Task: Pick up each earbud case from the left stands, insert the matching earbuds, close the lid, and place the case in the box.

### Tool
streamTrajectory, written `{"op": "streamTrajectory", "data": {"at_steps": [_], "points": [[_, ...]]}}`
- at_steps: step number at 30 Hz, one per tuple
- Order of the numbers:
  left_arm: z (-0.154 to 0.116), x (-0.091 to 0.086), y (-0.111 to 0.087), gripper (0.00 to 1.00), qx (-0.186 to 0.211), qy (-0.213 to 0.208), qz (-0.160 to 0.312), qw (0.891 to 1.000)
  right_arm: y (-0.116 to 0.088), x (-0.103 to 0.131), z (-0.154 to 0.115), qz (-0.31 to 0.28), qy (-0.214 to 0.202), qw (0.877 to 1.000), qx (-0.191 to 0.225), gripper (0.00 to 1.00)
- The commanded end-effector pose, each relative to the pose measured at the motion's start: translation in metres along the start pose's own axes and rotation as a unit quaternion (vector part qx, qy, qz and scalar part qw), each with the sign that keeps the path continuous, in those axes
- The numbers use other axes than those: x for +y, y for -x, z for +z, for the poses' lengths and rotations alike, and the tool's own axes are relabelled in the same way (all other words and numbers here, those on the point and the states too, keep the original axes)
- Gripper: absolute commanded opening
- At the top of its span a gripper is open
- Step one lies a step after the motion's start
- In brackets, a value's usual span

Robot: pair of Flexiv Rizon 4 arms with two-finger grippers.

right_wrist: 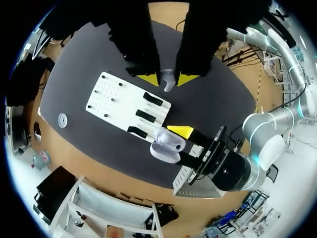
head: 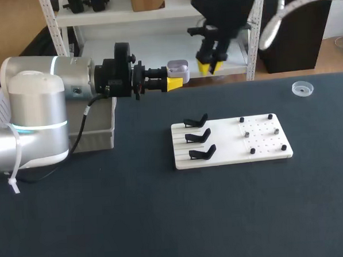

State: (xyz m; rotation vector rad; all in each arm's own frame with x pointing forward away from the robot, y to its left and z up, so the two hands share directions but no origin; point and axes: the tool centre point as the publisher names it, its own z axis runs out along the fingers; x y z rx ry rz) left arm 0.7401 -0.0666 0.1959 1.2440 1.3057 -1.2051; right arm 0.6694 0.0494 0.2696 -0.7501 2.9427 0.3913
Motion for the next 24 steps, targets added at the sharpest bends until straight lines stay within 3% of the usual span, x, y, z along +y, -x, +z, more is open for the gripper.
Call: {"op": "streamTrajectory", "data": {"at_steps": [1,6,9,24], "points": [[0.000,0.000,0.000,0.00,-0.001,0.000,0.001,1.000,0.019,0.006,-0.004,-0.015,-0.009,1.000,0.020,0.00],[0.000,0.000,0.000,0.00,-0.001,0.000,0.001,1.000,0.031,0.015,-0.009,-0.065,-0.028,0.997,-0.015,0.00],[0.000,0.000,0.000,0.00,-0.001,0.000,0.001,1.000,0.036,0.022,-0.008,-0.084,-0.035,0.996,-0.014,0.00],[0.000,0.000,0.000,0.00,-0.001,0.000,0.001,1.000,0.058,0.027,0.014,-0.102,-0.077,0.992,-0.022,0.00]]}}
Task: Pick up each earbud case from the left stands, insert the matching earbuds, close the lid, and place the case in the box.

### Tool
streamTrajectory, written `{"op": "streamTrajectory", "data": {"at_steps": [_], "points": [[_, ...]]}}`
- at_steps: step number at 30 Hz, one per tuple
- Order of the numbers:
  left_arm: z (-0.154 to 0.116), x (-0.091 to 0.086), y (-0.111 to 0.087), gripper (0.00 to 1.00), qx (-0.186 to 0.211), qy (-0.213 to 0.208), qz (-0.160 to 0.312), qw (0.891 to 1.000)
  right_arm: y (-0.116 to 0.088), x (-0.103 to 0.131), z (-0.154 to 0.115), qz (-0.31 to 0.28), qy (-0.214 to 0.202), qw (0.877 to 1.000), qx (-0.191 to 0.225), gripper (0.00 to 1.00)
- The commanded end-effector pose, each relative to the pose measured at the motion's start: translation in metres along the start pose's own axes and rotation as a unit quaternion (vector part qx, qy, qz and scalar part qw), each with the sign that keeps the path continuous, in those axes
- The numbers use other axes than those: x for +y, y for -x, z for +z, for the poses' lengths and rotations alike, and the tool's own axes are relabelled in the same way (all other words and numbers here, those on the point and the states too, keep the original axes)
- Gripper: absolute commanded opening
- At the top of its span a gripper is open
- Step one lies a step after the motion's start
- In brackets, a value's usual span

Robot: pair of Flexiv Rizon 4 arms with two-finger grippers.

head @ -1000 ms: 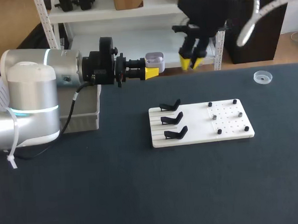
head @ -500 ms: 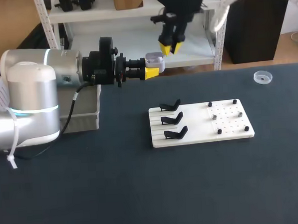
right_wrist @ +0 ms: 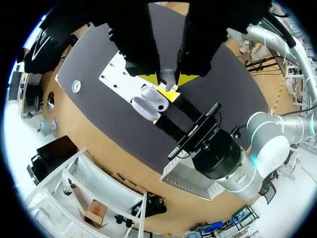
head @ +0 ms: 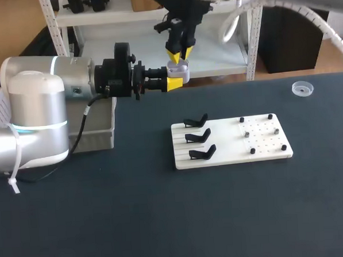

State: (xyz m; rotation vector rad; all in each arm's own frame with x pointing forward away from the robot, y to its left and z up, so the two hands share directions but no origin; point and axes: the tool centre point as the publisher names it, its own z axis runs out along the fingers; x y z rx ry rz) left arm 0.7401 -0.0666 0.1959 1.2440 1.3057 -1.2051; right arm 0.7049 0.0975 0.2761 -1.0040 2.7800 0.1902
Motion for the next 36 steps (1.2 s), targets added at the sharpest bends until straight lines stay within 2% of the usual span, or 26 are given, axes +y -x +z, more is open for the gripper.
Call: {"op": "streamTrajectory", "data": {"at_steps": [1,16,27,31,36], "points": [[0.000,0.000,-0.001,0.00,-0.001,0.000,0.001,1.000,0.006,0.001,0.008,0.012,-0.020,1.000,-0.007,0.00],[0.000,0.000,-0.001,0.00,-0.001,0.000,0.001,1.000,0.007,-0.002,0.008,0.023,-0.028,0.999,-0.012,0.00],[0.000,0.000,-0.001,0.00,-0.001,0.000,0.001,1.000,0.010,-0.002,0.013,0.033,-0.042,0.998,0.032,0.00],[0.000,0.000,-0.001,0.00,-0.001,0.000,0.001,1.000,0.013,-0.003,0.016,0.036,-0.029,0.998,0.050,0.00],[0.000,0.000,-0.001,0.00,-0.001,0.000,0.001,1.000,0.016,-0.004,0.018,0.040,-0.019,0.998,0.049,0.00]]}}
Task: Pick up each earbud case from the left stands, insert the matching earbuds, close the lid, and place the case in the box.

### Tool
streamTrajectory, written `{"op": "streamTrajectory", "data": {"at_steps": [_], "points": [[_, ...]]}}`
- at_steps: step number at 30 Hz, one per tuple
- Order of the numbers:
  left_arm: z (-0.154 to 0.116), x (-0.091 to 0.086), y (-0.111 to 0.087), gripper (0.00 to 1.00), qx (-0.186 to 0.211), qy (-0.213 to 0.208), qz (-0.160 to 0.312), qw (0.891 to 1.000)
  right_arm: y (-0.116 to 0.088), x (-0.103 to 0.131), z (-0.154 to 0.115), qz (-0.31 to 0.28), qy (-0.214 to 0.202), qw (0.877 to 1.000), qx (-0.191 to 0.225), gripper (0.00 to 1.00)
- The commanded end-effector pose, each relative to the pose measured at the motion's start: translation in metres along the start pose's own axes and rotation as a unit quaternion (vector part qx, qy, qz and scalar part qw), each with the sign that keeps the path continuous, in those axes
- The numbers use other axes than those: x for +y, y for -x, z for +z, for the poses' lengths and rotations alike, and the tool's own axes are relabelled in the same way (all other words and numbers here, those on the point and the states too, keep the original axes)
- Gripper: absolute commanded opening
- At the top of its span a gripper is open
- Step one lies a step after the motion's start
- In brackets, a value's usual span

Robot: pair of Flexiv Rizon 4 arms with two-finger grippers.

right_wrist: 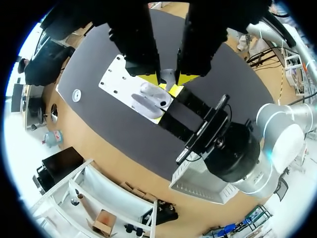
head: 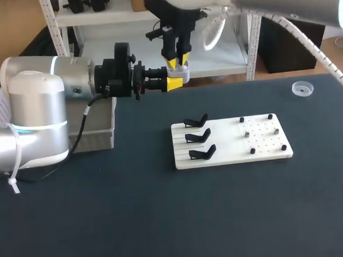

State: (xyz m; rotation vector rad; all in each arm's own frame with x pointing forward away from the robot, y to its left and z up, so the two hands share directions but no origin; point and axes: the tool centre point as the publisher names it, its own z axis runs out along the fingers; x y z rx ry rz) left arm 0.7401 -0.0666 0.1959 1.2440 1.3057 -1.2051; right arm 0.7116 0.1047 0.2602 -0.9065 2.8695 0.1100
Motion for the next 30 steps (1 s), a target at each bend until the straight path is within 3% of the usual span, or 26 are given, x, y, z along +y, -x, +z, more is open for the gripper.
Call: {"op": "streamTrajectory", "data": {"at_steps": [1,30], "points": [[0.000,0.000,-0.001,0.00,-0.001,0.000,0.001,1.000,0.011,-0.004,0.000,0.000,0.002,1.000,0.017,0.00],[0.000,0.000,-0.001,0.00,-0.001,0.000,0.001,1.000,0.012,-0.007,0.019,0.003,-0.001,0.999,0.035,0.00]]}}
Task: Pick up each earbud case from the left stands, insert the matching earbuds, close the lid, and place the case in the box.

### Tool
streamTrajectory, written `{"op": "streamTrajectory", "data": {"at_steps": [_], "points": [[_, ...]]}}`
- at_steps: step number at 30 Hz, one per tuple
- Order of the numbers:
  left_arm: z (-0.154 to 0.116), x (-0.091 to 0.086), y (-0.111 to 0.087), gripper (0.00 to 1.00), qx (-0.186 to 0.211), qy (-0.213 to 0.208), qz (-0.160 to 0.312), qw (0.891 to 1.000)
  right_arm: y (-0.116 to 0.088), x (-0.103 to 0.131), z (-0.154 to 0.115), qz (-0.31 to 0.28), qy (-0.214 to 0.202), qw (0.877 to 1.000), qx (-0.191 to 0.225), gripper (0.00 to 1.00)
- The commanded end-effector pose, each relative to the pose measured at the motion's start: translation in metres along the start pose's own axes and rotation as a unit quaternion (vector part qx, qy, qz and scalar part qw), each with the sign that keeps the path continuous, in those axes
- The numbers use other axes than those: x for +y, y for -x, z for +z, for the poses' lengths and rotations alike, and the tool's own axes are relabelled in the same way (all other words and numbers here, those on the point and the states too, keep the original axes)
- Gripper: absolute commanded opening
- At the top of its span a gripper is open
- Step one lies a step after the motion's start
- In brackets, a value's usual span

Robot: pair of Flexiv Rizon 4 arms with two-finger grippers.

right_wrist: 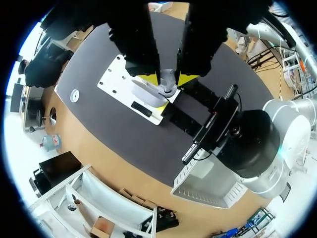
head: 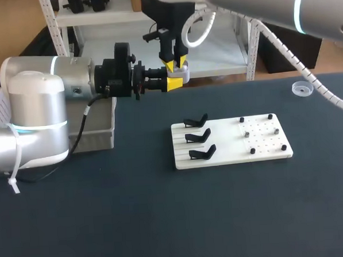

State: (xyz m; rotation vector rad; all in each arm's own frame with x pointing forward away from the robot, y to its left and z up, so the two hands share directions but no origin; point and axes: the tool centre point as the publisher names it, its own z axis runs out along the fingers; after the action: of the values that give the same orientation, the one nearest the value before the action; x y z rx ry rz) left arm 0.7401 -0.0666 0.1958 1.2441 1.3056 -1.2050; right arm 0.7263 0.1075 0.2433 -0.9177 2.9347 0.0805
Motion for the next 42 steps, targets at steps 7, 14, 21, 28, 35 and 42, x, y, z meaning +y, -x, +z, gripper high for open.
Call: {"op": "streamTrajectory", "data": {"at_steps": [7,14,21,28,35,42], "points": [[0.0001,0.0001,-0.0004,0.00,-0.001,0.000,0.001,1.000,0.0011,-0.0033,0.0050,0.000,-0.004,1.000,0.004,0.00],[0.0001,0.0001,-0.0004,0.00,-0.001,0.000,0.001,1.000,0.0000,-0.0039,0.0049,0.001,-0.007,1.000,0.005,0.21],[0.0001,0.0001,-0.0004,0.00,-0.001,0.000,0.001,1.000,-0.0006,-0.0033,0.0050,0.001,-0.008,1.000,0.004,0.31],[0.0001,0.0001,-0.0004,0.00,-0.001,0.000,0.001,1.000,0.0001,-0.0016,0.0029,-0.001,-0.009,1.000,0.002,0.32],[0.0001,0.0001,-0.0004,0.00,-0.001,0.000,0.001,1.000,-0.0013,-0.0008,0.0019,0.002,-0.009,1.000,0.002,0.29],[0.0001,0.0001,-0.0004,0.00,-0.001,0.000,0.001,1.000,-0.0009,-0.0005,0.0040,0.001,-0.012,1.000,0.005,0.31]]}}
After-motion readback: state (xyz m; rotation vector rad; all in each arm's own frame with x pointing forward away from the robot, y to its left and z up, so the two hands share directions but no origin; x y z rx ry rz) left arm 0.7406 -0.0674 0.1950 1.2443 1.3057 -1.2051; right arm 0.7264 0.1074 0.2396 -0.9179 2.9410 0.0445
